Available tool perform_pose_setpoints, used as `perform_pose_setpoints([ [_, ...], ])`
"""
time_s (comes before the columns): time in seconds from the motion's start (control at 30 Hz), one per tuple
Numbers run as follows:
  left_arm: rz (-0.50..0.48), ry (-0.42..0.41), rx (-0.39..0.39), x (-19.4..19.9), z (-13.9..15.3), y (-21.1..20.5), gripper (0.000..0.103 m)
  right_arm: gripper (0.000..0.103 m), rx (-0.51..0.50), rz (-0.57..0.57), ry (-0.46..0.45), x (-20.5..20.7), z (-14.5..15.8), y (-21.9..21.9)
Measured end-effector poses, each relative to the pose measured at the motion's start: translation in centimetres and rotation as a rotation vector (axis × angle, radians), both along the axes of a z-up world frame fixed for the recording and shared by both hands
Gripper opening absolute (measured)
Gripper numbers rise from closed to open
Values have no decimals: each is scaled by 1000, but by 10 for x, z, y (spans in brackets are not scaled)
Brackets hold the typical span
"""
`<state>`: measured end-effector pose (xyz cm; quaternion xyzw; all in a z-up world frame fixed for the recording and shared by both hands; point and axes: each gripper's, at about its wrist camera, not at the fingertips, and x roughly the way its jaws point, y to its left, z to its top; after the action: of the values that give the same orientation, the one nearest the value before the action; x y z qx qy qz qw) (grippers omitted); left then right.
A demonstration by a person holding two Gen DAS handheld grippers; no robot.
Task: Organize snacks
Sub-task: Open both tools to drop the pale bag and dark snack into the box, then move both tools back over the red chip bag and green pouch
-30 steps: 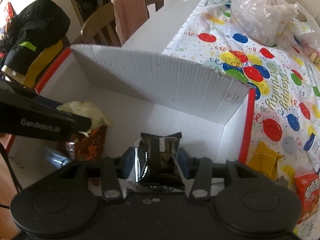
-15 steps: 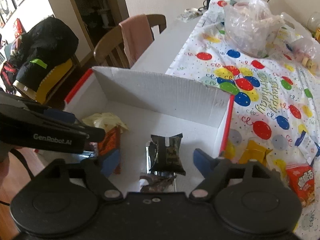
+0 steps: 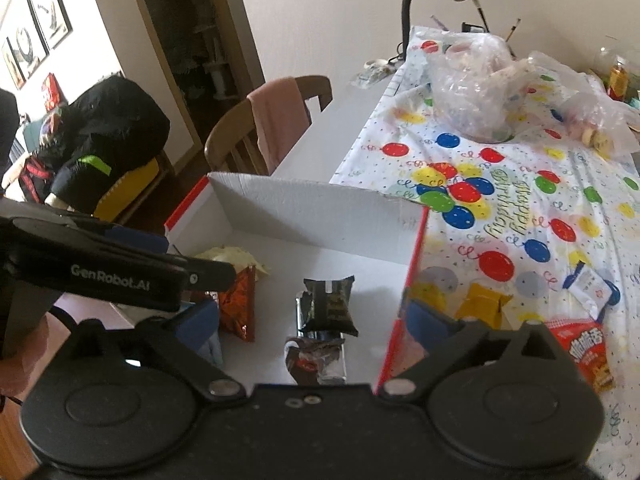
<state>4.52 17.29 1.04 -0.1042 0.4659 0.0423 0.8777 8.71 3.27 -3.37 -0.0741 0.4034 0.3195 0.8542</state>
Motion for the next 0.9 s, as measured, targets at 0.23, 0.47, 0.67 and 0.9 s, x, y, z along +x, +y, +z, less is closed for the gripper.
perform_pose_setpoints([
  [0.23, -48, -39, -20, 0, 7, -34, 98, 103, 3, -28, -11, -8, 7, -44],
  [0.47, -110, -57, -63, 12, 5, -90, 100, 103, -17, -57, -28, -8, 9, -107],
  [0.67, -143, -43, -69, 29, -8, -146, 100, 103, -104, -49, -52, -2, 0, -165],
  [0.9, -165, -1, -49, 51, -32, -204, 100, 103, -131, -67, -29, 20, -11, -225],
])
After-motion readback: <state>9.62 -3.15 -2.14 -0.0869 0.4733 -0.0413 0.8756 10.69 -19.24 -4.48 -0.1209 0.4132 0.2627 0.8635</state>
